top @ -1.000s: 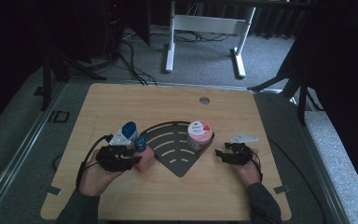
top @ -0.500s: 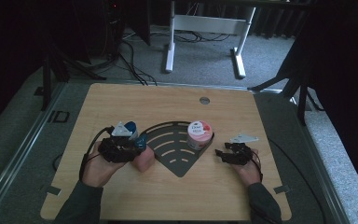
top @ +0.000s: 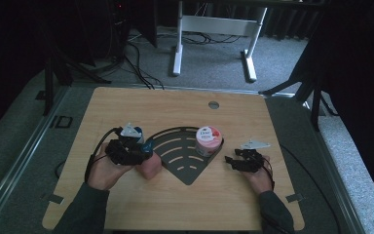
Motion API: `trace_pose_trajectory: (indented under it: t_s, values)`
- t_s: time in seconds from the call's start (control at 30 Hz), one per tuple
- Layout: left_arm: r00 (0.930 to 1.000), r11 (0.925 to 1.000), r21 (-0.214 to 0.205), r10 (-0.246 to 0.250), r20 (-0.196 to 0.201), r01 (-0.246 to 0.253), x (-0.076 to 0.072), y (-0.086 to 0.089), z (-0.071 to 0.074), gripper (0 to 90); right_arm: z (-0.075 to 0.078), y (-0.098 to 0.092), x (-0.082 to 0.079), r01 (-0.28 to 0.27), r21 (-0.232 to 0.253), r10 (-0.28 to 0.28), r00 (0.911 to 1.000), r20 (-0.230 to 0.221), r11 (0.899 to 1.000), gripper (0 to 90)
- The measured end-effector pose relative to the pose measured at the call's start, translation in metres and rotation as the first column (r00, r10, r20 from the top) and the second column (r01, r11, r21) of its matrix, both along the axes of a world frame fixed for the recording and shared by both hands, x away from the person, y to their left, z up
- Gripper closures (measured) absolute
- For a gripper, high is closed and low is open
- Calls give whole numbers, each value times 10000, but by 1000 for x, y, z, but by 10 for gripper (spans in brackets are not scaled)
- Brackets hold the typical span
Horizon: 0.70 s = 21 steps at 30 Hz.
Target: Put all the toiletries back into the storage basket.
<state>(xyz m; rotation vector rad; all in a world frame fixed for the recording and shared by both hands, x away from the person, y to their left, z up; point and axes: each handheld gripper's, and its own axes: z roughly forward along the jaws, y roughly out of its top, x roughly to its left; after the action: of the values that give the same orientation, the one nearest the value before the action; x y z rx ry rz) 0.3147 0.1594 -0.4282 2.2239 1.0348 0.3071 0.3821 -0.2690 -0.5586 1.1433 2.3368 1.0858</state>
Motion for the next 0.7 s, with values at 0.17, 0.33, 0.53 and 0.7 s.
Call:
trace_pose_trajectory:
  t_s: [0.17,0.33,0.53,0.7]
  values:
    - [9999,10000,-24,63,-145,-64,3,-2,0,518,0,0,0,0,-10,0,10000,-3,10000,398]
    - [9998,9999,57,113,-185,-112,6,-5,1,492,0,0,0,1,19,-1,10000,-23,10000,398]
    - [9995,9997,149,178,-263,-174,7,-6,2,490,0,0,0,1,13,-1,10000,-21,10000,398]
    - [9995,9998,161,157,-284,-152,9,-5,2,489,0,0,1,-9,13,9,10000,-22,10000,396]
